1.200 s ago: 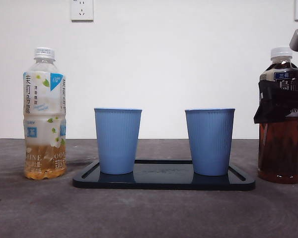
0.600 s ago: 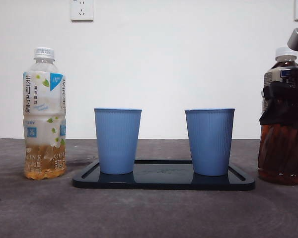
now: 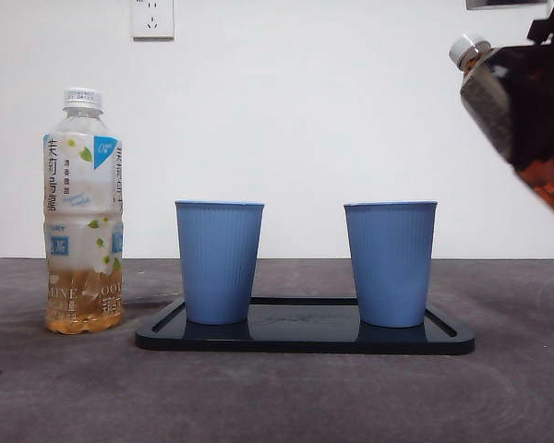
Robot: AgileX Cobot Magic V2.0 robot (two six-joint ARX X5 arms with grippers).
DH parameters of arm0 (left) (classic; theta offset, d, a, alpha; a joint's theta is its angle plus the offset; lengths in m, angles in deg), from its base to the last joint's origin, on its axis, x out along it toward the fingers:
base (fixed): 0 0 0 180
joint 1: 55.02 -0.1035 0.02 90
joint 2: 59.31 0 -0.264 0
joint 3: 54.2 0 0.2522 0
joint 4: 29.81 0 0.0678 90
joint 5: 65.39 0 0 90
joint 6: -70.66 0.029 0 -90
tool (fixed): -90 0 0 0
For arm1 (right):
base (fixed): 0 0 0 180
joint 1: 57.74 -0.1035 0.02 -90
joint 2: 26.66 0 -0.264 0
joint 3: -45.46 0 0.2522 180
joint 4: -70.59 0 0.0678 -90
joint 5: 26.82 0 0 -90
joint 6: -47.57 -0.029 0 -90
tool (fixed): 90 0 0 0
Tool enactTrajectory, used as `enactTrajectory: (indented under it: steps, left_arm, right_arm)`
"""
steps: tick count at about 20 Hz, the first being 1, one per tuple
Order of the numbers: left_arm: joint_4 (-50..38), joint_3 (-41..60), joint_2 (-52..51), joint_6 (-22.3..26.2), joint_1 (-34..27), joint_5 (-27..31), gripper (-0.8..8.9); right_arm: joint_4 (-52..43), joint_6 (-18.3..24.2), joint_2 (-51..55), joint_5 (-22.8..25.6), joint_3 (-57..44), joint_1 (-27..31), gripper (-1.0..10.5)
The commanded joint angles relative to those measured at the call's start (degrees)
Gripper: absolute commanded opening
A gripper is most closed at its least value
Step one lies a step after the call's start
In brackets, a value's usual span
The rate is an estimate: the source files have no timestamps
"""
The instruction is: Pour the drink into the cup
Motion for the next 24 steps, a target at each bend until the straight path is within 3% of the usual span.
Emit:
enactTrajectory:
  steps: [1,6,10,14,24]
  left_arm:
    - [-0.63,-1.07,0.26,0.81,0.22,0.22,5.27]
    - [-0.61,-1.07,0.26,0.81,0.22,0.22,5.27]
    - [-0.61,-1.07,0.26,0.81,0.22,0.22,5.27]
    - [-0.57,-1.07,0.26,0.77,0.22,0.22,5.27]
    - [-0.48,-1.07,0.26,0.63,0.22,0.22,5.27]
  right_arm:
    - [3.06,5.62,-1.64,5.92,5.42,-2.23,1.8]
    - [12.17,8.55,-9.97,15.45,12.81,-7.56,1.8]
    - [17.86,10.54,-15.96,26.25,15.06,-11.37,1.8]
    - [18.45,12.66,-19.15,30.51,15.28,-14.45,1.8]
    - [18.58,18.6,-25.79,50.07,15.28,-18.75,1.8]
